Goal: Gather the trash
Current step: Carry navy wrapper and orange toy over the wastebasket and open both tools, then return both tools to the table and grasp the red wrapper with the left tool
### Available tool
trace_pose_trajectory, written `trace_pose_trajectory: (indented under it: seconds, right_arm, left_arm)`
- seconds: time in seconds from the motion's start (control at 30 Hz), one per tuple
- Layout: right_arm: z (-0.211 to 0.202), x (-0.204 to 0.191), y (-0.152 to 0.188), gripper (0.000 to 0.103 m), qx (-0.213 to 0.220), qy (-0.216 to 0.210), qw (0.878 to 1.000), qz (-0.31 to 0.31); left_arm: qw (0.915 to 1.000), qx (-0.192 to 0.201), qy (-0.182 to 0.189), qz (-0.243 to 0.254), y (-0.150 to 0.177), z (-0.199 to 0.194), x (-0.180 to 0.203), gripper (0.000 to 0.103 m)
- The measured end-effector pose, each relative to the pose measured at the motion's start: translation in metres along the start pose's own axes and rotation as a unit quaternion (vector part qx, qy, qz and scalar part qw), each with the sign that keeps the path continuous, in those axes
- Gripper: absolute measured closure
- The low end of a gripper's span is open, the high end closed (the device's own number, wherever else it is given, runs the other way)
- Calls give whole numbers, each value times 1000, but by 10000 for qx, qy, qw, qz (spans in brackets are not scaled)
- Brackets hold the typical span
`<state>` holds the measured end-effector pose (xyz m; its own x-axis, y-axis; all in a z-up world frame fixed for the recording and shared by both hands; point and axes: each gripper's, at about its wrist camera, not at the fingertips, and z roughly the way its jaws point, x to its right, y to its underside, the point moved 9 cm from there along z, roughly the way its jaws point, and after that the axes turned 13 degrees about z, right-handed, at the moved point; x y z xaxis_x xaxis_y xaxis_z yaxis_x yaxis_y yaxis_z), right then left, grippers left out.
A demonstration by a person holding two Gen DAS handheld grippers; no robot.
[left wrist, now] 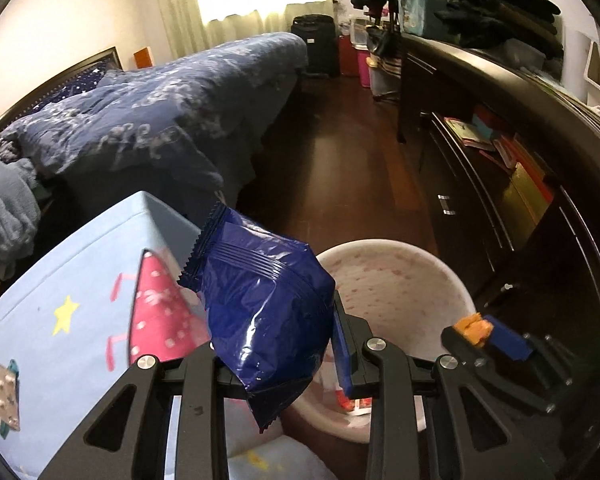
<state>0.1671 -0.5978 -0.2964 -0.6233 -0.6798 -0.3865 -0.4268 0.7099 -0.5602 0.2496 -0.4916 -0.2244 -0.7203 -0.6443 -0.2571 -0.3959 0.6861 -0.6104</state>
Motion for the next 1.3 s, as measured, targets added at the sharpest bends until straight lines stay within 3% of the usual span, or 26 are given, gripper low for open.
trace_pose_trajectory:
  seconds: [0.13, 0.2, 0.3, 0.37, 0.47, 0.77, 0.9, 1.13, 1.3]
  right_arm:
    - [6, 1, -1, 58, -11, 35, 9999, -95]
    - [8, 1, -3, 57, 7, 72, 9999, -135]
    - [11, 0, -5, 53, 57, 100, 9997, -215]
    - [11, 0, -7, 46, 89, 117, 9996, -221]
    - [12, 0, -7, 45, 100, 141, 9996, -235]
    - [4, -11, -3, 43, 77, 120, 9995, -293]
    - [-10, -31, 1, 41, 129, 35, 9990, -429]
    - [-37, -95, 17, 33, 203, -247, 9942, -1030]
    - [-56, -156, 39, 28, 205, -597, 9867, -1499]
  left_arm:
    - [10000, -63, 56, -7, -9, 10, 4, 69]
    - [9999, -72, 67, -39, -13, 14, 4, 63]
    - [9999, -46, -27, -93, -16, 17, 0, 38]
    - [9999, 11, -58, -153, -18, 17, -4, 31]
    - [9997, 60, -106, -224, -18, 14, -12, 24]
    - [9985, 215, -67, -500, -13, -7, -35, 20]
    - [9976, 304, -223, -585, 0, -23, -54, 18]
    - [9914, 263, -842, -972, 51, -55, -122, 11]
    - [9801, 13, -1418, -1387, 106, -71, -185, 6]
